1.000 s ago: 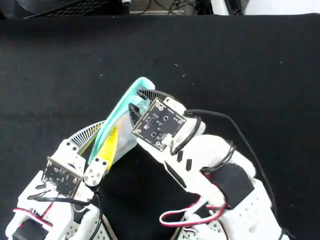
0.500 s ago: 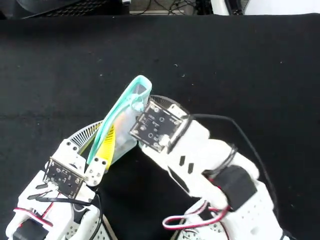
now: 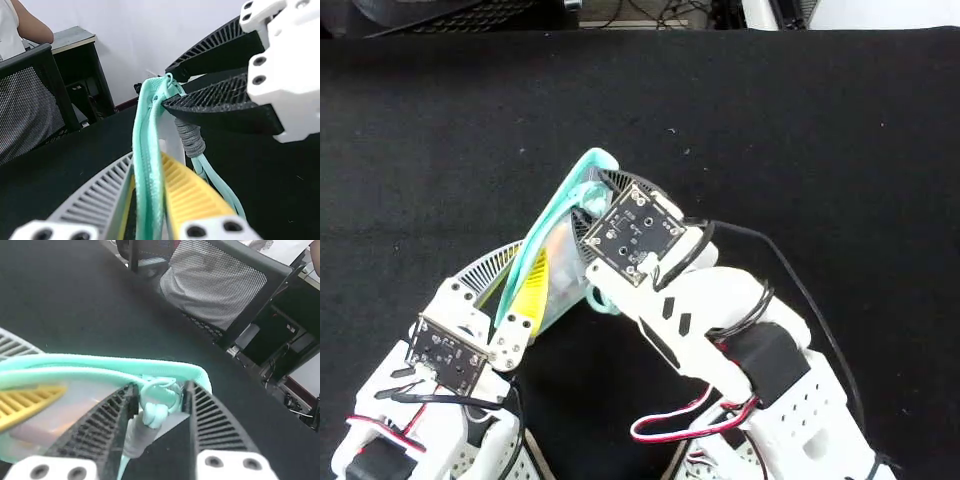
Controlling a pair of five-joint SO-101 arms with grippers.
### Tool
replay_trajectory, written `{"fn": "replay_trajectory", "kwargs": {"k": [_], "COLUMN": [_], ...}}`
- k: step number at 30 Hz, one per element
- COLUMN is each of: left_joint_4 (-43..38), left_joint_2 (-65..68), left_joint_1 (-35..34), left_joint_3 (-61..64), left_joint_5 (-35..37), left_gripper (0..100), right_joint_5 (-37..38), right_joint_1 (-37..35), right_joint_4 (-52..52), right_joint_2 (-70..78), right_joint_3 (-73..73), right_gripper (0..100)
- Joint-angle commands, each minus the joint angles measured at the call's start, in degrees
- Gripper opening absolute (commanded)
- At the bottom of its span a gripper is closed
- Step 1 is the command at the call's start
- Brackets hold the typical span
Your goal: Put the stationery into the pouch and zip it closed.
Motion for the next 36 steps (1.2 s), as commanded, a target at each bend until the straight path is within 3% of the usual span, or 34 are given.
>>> {"fn": "replay_trajectory", "kwargs": {"k": [1,16,20,23,32,36], "left_joint_4": [0.0,0.0,-0.1,-0.1,-0.2,-0.2], "left_joint_2": [0.2,0.2,0.2,0.2,0.2,0.2], "left_joint_1": [0.2,0.2,0.1,0.1,0.0,0.0], "left_joint_3": [0.1,0.1,0.1,0.1,0.1,0.1], "left_joint_5": [-0.3,-0.3,-0.3,-0.3,-0.3,-0.3], "left_gripper": [3,3,3,3,3,3], "right_joint_5": [0.9,3.4,3.4,3.1,3.0,3.4], "right_joint_1": [-0.2,2.7,7.8,9.6,9.5,9.5], "right_joint_4": [-1.8,-1.8,-2.5,-2.2,-2.1,-2.0], "right_joint_2": [-0.4,-0.4,-0.4,-0.4,-0.4,-0.4], "right_joint_3": [-0.3,-0.7,-0.8,-0.8,-0.7,-0.4], "right_gripper": [12.3,3.5,4.2,10.4,12.6,5.1]}}
